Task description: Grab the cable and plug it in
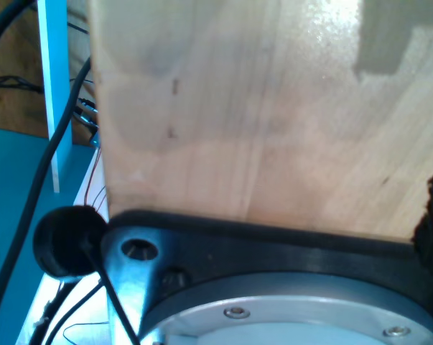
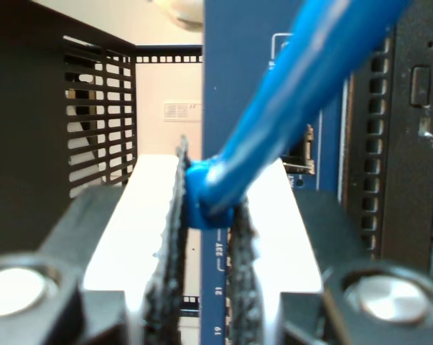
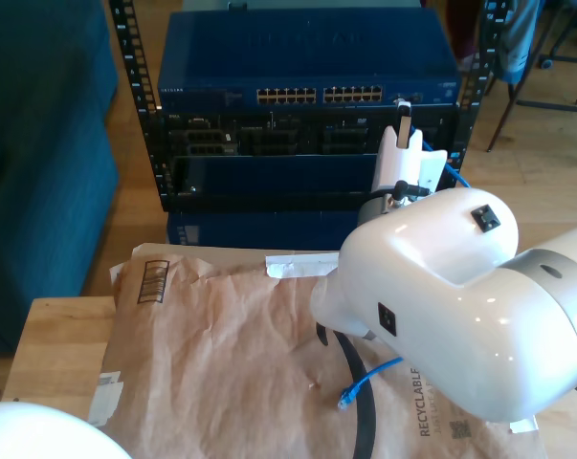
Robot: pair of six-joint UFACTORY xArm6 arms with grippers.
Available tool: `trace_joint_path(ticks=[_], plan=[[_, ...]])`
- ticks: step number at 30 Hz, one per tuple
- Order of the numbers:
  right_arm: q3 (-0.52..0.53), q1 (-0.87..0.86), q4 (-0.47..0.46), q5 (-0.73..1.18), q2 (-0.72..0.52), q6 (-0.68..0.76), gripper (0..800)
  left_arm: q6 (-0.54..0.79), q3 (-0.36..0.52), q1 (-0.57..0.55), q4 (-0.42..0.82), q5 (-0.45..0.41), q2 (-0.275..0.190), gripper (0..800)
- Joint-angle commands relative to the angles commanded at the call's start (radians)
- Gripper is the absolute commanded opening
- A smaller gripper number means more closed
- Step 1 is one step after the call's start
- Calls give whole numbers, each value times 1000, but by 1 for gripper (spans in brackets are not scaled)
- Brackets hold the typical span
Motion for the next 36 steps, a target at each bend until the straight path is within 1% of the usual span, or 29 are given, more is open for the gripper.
trace_joint_path(ticks=[2,11,20,36], plan=[[2,-3,-29,2,0,0,0,2,0,0,0,0,0,800],[0,-25,-77,5,3,8,0,0,0,0,0,0,0,800],[0,-34,-117,5,5,44,0,0,0,0,0,0,0,800],[-5,-29,-118,5,9,66,0,0,0,0,0,0,0,800]])
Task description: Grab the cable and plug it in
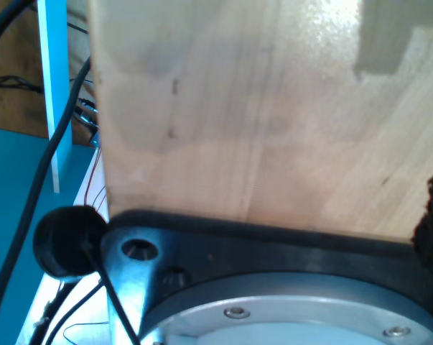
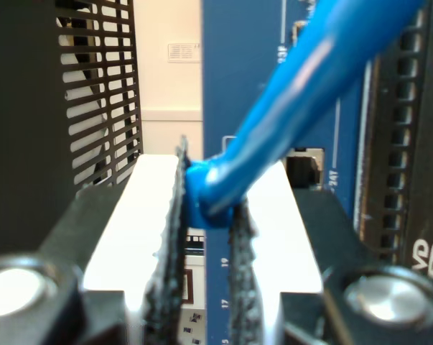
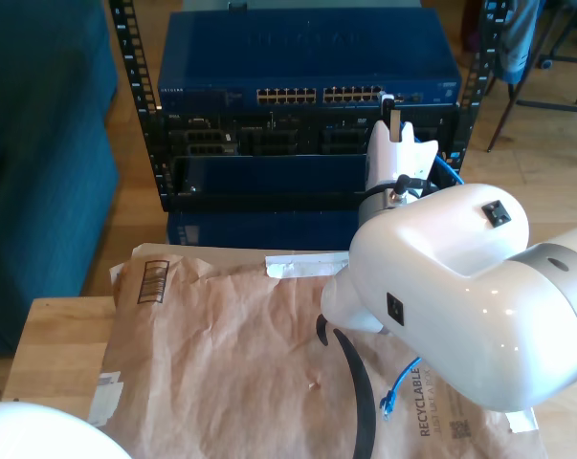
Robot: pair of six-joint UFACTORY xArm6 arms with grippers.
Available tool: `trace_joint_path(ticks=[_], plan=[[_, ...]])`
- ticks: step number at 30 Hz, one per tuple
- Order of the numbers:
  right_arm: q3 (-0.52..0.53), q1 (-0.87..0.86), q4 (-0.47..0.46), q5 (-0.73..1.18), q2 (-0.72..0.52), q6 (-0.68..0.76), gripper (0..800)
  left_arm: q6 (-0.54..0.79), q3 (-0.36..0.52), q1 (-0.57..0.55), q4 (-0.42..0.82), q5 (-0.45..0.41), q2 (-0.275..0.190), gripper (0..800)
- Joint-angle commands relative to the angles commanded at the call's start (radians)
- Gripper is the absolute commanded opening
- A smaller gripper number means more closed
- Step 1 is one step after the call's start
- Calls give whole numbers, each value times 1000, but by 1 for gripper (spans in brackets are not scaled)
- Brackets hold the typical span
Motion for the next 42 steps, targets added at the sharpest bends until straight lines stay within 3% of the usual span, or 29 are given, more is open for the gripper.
trace_joint_path(ticks=[42], plan=[[-66,-5,-11,0,54,0,0,0,0,0,0,0,0,800]])
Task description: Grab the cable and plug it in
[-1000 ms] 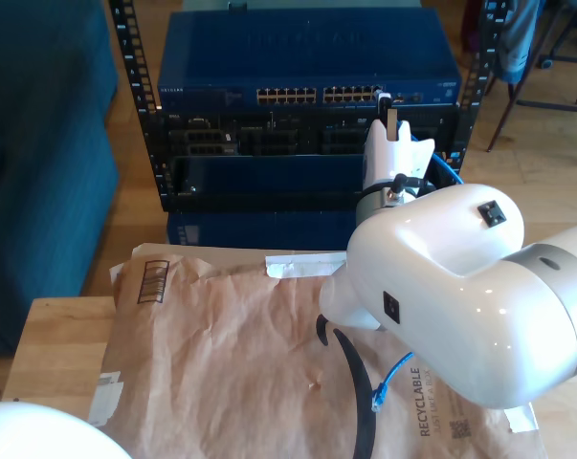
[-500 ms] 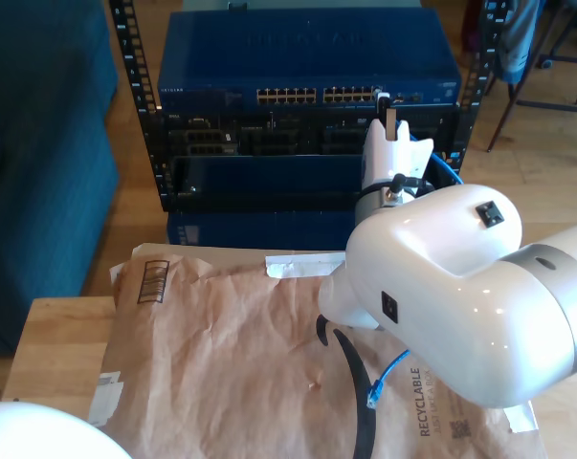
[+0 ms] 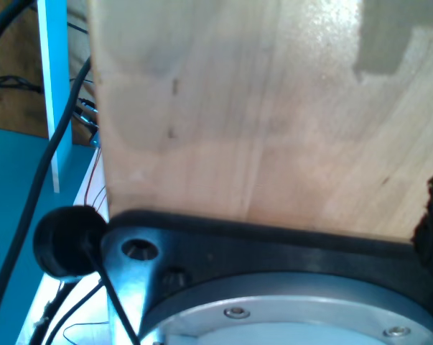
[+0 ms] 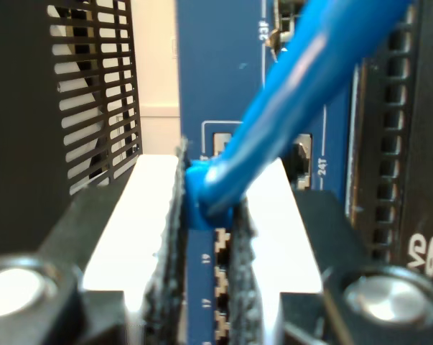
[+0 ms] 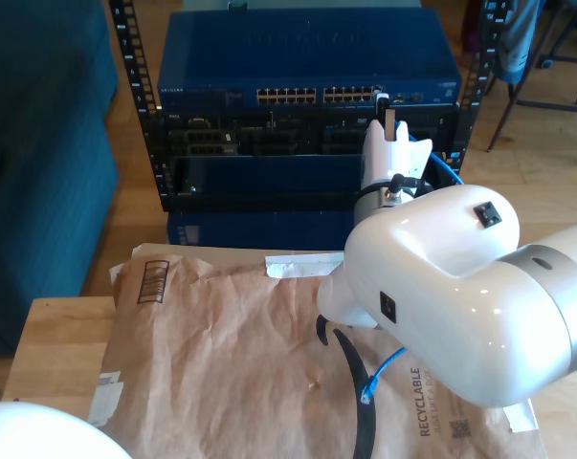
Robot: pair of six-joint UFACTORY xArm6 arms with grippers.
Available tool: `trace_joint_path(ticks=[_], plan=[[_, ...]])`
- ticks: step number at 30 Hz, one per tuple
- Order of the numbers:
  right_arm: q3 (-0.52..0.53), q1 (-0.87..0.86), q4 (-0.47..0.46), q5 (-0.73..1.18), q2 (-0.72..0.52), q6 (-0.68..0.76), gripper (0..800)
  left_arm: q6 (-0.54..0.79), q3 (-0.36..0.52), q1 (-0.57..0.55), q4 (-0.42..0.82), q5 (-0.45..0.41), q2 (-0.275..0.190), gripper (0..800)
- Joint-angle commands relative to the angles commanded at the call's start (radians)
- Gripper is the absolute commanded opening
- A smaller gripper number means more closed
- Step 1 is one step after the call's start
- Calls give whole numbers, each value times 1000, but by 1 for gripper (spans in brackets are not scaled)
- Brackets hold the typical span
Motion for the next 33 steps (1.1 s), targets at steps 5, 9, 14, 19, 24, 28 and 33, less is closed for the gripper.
trace_joint_path(ticks=[5,9,14,19,24,28,33], plan=[[0,0,0,-2,2,0,0,2,0,0,0,0,0,800],[0,2,0,-2,0,0,0,0,0,0,0,0,0,800],[-3,2,0,-2,0,0,0,0,0,0,0,0,0,800],[-3,2,0,-3,0,0,0,0,0,0,0,0,0,800],[-3,2,0,-5,0,0,0,0,0,0,0,0,0,800],[-3,2,0,-5,2,2,0,0,0,0,0,0,0,800],[-8,0,0,-5,2,14,0,0,0,0,0,0,0,800]])
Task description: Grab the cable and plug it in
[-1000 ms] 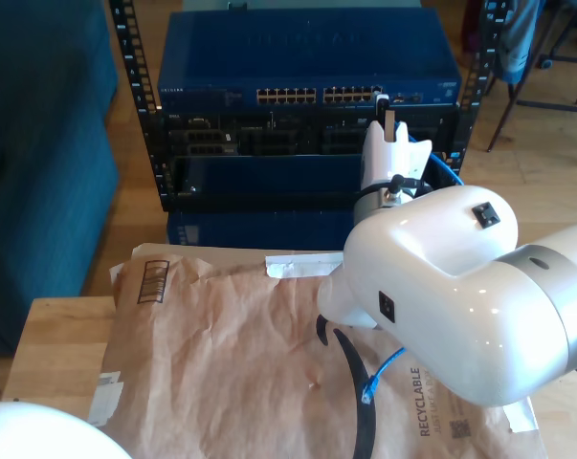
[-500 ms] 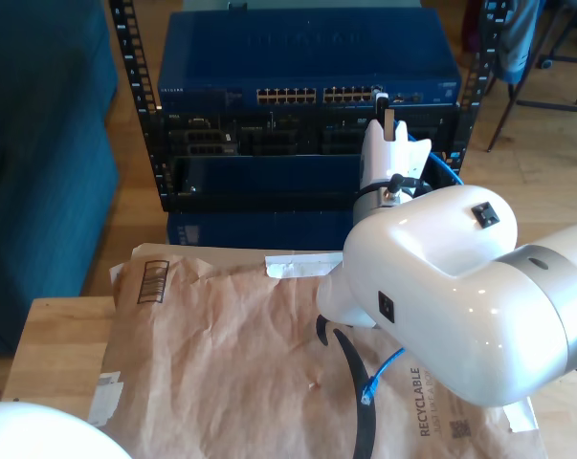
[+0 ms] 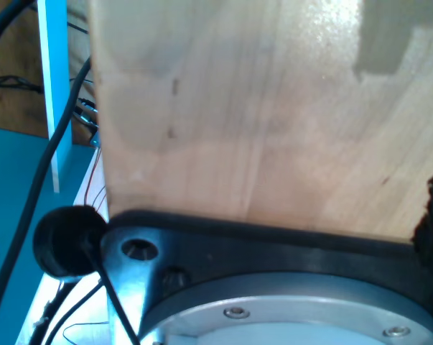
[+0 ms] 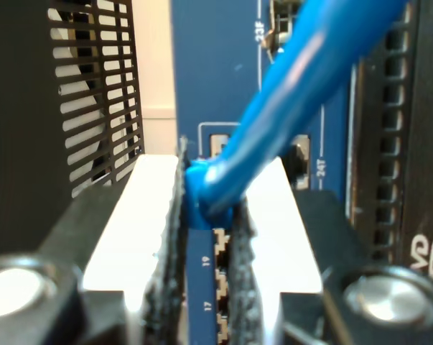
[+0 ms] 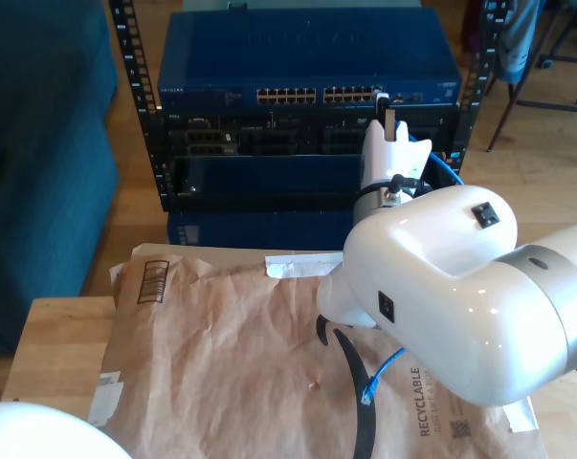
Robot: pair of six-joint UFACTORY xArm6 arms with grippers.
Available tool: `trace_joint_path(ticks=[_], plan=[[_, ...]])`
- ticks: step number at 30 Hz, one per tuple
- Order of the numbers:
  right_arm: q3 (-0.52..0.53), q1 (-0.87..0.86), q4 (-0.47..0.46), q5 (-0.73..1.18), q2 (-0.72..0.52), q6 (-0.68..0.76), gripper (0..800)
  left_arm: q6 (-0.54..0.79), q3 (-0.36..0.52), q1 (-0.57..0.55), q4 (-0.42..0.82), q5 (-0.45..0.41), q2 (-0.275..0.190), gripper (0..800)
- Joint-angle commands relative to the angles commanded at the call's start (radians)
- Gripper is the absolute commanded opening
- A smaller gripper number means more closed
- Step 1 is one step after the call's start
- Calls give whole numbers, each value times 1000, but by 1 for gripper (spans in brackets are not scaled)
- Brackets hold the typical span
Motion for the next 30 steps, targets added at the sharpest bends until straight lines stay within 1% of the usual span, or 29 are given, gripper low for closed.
trace_joint_path(ticks=[30], plan=[[5,-8,-14,3,-2,-8,0,2,0,0,0,0,0,800]])
